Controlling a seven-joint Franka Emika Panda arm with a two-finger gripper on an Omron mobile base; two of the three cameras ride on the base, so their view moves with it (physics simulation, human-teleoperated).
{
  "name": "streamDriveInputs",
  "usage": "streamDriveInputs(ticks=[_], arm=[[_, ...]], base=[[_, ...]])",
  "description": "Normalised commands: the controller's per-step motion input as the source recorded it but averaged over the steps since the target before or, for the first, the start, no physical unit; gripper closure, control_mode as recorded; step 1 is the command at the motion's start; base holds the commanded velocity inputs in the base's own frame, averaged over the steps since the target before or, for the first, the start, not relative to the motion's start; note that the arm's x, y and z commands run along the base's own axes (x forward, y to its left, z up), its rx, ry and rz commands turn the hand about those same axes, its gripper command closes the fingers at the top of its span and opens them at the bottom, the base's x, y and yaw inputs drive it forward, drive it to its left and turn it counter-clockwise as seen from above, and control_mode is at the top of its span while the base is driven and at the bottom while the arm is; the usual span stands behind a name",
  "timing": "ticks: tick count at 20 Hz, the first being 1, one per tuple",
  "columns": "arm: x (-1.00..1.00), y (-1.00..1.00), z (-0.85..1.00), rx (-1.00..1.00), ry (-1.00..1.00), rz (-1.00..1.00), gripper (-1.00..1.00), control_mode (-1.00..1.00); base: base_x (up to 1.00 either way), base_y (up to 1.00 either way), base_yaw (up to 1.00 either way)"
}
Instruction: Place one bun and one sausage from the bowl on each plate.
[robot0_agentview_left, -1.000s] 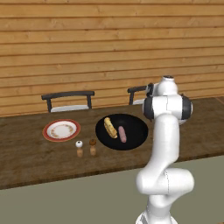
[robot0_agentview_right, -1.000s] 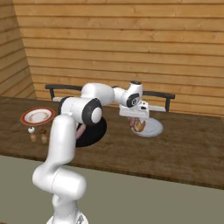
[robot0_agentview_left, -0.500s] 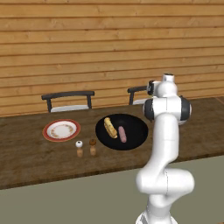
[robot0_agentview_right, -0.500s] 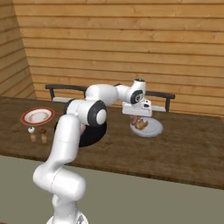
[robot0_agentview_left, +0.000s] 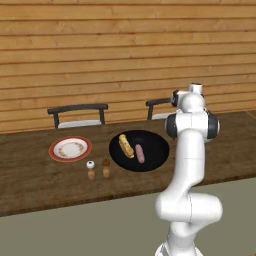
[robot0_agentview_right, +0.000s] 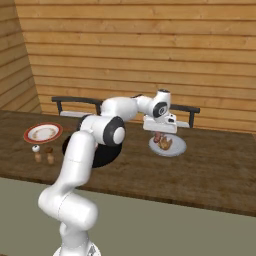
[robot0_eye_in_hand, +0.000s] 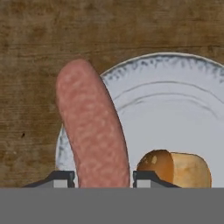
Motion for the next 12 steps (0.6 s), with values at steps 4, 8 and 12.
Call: streamDriveInputs(ticks=[4,8,12], arm=[[-0.50,0.00,0.00,0.00,-0.01,0.00,-1.00,-1.00],[-0.37,0.00,0.00,0.00,-0.01,0.00,-1.00,-1.00],[-0.18,0.27,0.43,0.00,-0.04,0.00,-1.00,-1.00]], base=[[0.00,0.00,0.00],[0.00,0.00,0.00],[0.00,0.00,0.00]])
